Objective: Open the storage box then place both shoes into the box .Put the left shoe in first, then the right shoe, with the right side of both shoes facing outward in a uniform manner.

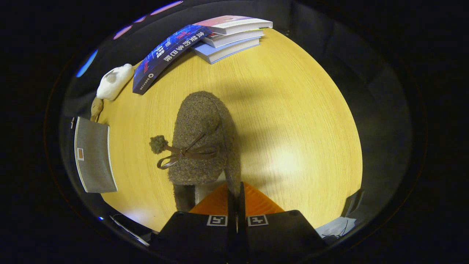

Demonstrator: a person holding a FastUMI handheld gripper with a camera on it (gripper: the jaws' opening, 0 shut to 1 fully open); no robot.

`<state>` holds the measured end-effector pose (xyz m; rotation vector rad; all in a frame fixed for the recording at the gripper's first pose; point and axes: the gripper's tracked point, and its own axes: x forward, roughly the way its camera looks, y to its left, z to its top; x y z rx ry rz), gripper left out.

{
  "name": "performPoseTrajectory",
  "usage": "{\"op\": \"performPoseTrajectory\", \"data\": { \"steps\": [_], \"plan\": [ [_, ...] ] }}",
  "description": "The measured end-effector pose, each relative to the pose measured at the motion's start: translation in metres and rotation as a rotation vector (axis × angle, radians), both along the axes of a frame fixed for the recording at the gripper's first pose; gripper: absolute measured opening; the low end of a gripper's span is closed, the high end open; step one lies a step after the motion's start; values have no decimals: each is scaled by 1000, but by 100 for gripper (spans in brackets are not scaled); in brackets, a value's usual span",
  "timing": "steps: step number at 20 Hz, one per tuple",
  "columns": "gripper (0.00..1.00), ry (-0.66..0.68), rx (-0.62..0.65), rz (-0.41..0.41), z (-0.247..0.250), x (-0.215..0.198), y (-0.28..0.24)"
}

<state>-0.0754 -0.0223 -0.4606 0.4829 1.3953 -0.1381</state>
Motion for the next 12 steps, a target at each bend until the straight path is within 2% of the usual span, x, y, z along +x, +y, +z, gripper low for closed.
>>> {"op": "performPoseTrajectory", "data": {
  "steps": [4,9,12],
  "plan": [
    [5,-31,96,-84,13,3,6],
    [5,-111,159,-124,44,17,18],
    [5,-165,180,-120,75,31,29]
  ]
}}
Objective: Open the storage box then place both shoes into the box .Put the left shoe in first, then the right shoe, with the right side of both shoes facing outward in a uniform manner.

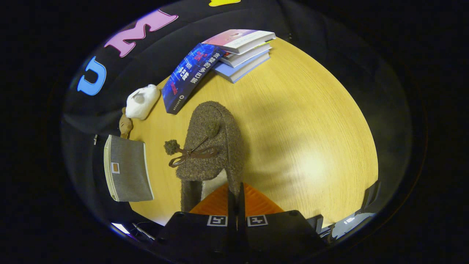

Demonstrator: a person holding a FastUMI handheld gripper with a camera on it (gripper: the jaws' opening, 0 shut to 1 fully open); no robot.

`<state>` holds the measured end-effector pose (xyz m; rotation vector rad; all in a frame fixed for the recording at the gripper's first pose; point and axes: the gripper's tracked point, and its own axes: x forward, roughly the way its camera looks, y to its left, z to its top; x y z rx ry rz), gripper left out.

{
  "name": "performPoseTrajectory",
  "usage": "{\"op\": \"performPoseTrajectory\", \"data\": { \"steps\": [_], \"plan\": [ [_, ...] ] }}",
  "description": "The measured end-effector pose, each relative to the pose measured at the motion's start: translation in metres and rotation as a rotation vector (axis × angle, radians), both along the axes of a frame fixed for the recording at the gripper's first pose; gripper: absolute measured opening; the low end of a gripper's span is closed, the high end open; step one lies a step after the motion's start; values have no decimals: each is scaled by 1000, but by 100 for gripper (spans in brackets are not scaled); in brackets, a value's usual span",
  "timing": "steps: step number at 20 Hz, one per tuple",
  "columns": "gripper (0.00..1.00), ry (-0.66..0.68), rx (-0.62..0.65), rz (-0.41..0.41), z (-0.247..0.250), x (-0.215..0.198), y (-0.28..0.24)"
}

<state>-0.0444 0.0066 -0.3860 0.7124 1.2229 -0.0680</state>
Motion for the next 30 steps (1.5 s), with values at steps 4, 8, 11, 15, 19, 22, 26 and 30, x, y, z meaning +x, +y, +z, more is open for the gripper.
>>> {"op": "performPoseTrajectory", "data": {
  "steps": [4,8,11,15,19,22,26,30],
  "plan": [
    [5,-96,45,10,51,33,31],
    [5,-182,91,56,105,68,84],
    [5,-225,144,89,141,90,134],
    [5,-258,175,148,172,114,202],
    [5,-244,186,185,188,127,263],
    [5,-232,204,204,190,135,304],
    [5,-208,169,243,181,138,341],
    [5,-151,101,246,154,140,362]
  ]
}}
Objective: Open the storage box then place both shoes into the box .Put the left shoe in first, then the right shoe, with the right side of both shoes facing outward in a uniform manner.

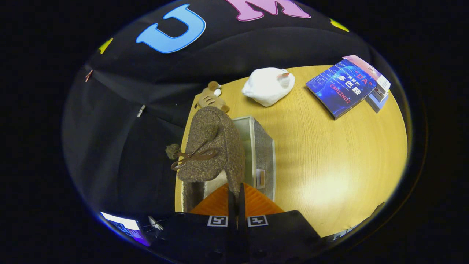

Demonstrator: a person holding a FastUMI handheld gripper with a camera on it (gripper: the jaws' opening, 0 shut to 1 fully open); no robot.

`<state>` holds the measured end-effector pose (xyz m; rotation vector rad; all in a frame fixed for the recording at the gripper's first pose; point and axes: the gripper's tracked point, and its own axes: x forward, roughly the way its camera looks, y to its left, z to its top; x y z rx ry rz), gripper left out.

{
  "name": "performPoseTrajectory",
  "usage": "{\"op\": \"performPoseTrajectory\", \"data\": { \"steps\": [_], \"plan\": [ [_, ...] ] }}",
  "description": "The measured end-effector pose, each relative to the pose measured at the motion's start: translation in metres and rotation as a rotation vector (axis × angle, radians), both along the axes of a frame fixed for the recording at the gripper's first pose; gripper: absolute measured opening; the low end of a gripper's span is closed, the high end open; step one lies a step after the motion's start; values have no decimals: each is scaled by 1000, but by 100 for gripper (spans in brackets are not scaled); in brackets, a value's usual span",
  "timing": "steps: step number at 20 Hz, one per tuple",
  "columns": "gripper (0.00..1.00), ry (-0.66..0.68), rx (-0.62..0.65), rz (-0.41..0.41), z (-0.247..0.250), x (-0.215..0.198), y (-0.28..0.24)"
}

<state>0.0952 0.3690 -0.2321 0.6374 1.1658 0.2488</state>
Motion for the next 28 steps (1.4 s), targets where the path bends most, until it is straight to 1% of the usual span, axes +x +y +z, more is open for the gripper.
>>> {"op": "performPoseTrajectory", "data": {
  "steps": [6,7,8,9,10,12,13,15,17,21,24,28],
  "plan": [
    [5,30,-68,-9,-22,0,5],
    [5,31,-63,-10,-21,1,6],
    [9,24,-36,-14,-16,3,11],
    [19,20,-18,-21,-9,7,10],
    [26,11,-15,-28,-9,9,11],
    [56,-14,-28,-23,-5,13,8],
    [69,-25,-31,-21,-3,13,7],
    [80,-37,-33,-16,0,14,4],
    [87,-46,-42,-11,0,14,1],
    [97,-65,-36,11,3,11,2],
    [97,-136,-40,14,19,11,-11],
    [97,-276,-104,6,43,11,-53]
  ]
}}
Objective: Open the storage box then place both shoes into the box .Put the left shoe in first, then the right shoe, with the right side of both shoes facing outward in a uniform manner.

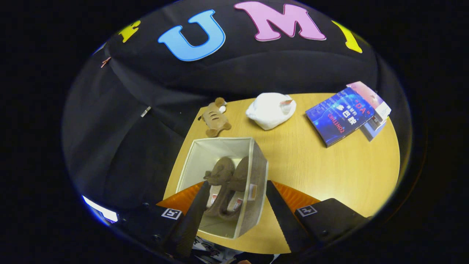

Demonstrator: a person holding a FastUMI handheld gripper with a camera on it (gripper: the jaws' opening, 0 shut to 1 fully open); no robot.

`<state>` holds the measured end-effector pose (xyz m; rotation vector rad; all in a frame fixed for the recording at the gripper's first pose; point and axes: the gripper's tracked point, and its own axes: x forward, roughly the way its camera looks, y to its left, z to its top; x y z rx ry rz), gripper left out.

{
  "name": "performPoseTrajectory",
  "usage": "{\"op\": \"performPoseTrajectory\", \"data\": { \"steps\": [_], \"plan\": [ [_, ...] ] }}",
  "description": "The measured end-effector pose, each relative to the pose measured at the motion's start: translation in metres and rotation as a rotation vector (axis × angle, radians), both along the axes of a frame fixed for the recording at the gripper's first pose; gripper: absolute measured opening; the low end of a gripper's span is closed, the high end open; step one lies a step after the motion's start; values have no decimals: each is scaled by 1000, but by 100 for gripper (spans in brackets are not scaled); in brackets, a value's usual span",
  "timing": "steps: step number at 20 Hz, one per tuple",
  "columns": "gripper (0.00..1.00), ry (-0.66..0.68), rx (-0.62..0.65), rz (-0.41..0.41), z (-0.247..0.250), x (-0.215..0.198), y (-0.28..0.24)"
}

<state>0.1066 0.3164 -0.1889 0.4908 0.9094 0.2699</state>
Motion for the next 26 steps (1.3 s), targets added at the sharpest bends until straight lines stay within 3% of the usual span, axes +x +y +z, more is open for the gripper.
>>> {"op": "performPoseTrajectory", "data": {
  "steps": [6,15,21,26],
  "plan": [
    [98,-193,-116,-64,33,-12,-89],
    [98,-437,-272,-221,66,-54,-233],
    [98,-531,-337,-304,79,-92,-313],
    [99,-536,-328,-301,80,-113,-336]
  ]
}}
